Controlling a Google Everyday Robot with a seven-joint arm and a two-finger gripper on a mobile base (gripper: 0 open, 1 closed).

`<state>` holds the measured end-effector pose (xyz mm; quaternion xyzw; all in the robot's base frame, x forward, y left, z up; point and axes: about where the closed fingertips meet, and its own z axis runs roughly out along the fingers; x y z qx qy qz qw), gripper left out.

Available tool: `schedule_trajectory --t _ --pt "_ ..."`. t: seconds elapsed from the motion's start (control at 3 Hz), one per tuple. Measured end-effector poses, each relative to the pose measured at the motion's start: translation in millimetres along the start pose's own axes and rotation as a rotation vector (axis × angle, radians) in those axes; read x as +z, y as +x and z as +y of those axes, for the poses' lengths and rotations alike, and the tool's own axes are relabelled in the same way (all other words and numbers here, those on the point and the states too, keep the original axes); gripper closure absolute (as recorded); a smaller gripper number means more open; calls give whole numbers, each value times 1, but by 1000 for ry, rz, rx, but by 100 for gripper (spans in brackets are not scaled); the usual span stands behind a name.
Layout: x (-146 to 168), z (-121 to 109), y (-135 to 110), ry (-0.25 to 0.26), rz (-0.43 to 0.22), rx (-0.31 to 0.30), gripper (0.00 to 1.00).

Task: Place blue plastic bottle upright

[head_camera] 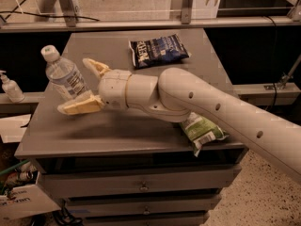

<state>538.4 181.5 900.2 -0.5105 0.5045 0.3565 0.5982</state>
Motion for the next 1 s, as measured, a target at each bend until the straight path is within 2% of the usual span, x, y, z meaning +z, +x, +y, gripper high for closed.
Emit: schedule_trajectory --t 0.67,1.0 --pt "-19 -13 -16 27 29 -47 0" --pt "-19 -13 -16 27 29 -47 0"
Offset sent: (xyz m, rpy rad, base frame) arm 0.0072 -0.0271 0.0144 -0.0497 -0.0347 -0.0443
